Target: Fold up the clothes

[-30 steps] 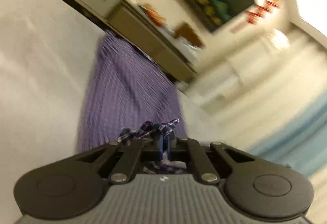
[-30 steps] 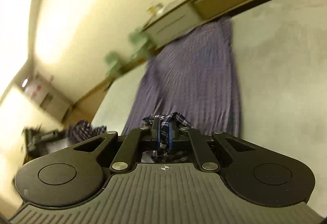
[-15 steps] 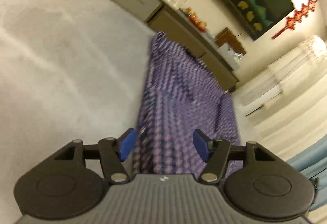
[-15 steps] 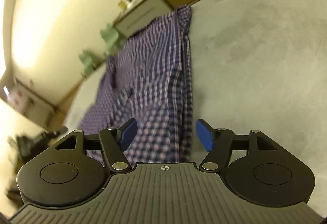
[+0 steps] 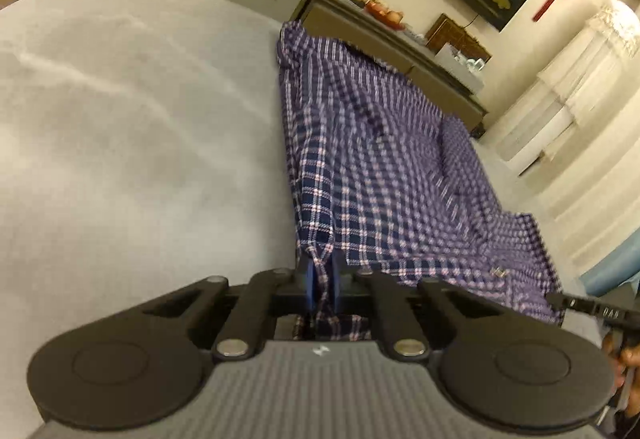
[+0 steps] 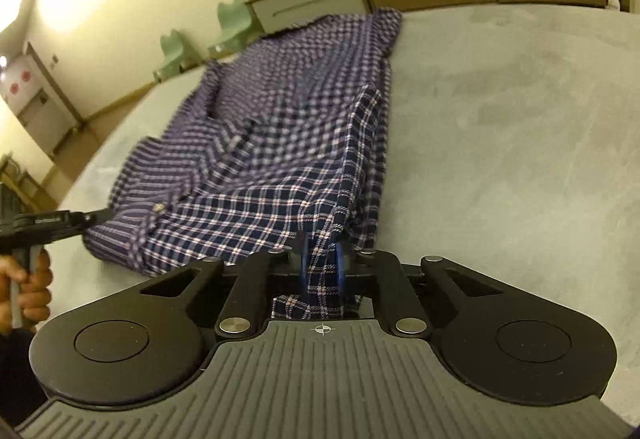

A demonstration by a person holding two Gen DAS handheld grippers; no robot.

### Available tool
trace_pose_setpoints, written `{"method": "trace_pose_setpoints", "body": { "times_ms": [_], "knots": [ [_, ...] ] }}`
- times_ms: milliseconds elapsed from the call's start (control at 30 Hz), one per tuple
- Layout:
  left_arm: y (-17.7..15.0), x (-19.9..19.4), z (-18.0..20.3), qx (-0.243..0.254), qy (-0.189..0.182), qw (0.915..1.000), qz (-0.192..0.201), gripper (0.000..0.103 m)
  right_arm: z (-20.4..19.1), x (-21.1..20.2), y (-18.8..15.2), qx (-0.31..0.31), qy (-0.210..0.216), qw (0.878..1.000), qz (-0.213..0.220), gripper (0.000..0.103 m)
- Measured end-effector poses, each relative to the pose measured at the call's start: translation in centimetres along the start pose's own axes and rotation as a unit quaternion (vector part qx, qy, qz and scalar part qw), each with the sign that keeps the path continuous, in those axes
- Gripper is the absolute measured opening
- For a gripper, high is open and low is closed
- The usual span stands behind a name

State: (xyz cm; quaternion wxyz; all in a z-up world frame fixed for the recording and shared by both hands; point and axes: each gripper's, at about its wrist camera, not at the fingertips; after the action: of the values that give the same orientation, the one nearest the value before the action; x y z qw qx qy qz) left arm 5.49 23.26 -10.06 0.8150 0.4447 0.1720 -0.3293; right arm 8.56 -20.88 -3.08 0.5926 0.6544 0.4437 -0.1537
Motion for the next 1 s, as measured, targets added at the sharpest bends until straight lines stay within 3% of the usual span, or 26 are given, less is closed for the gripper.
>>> {"method": "trace_pose_setpoints", "body": {
  "times_ms": [133,300,367,467,500,733,800,833,933,967,1000],
  "knots": [
    [-0.8,-1.4,1.5,0.031,0.007,0.9989,0.035,0.01,0.0,1.4,-0.1,-0.003,-0.003,1.0,-0.011,0.012],
    [-1.9,-3.3,2.8,0.032,-0.046,0.997,0.053,0.037,-0.1,-0.3,0.9,-0.002,0.021,1.0,0.02,0.012],
    [-2.8,-3.0,3.2,0.039,-0.053,0.997,0.04,0.039,-0.1,-0.4,0.9,-0.006,0.018,1.0,0.02,0.012],
    [-3.9,-2.7,4.1,0.074,-0.031,0.9964,0.027,0.014,-0.1,0.8,0.8,-0.017,-0.003,1.0,0.005,0.012],
    [-4.2,-2.9,4.4,0.081,-0.026,0.996,0.026,0.012,-0.4,0.9,0.8,-0.024,-0.011,1.0,0.004,0.012],
    [-6.8,-2.3,6.3,0.148,0.022,0.9887,0.007,0.011,-1.9,1.9,0.5,-0.098,-0.084,0.992,0.007,0.014],
    [-6.7,-2.4,6.8,0.156,0.023,0.9875,0.005,0.012,-2.0,1.9,0.7,-0.103,-0.096,0.99,0.012,0.029],
    [-6.7,-2.7,6.9,0.153,0.018,0.9881,0.006,0.013,-2.1,1.4,0.9,-0.1,-0.101,0.99,0.023,0.03],
    [-6.6,-4.3,7.5,0.137,0.001,0.9899,0.037,0.033,-2.8,-1.5,1.3,-0.1,-0.097,0.987,0.082,0.031],
    [-6.3,-4.4,7.6,0.128,-0.003,0.9905,0.049,0.045,-3.1,-2.3,1.4,-0.102,-0.095,0.985,0.101,0.031],
    [-6.0,-4.2,7.7,0.12,-0.005,0.9912,0.057,0.048,-3.6,-2.8,1.4,-0.111,-0.091,0.983,0.115,0.031]
  ]
}}
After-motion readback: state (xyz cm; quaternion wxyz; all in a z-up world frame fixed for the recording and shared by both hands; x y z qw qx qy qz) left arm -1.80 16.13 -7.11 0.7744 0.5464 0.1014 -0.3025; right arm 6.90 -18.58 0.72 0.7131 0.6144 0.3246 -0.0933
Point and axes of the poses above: each gripper's, at about its wrist camera, not at the fingertips, and x roughly the way its jaws point, z to its right, y to its top, and after that the axes turned 8 degrees about -y, right-handed
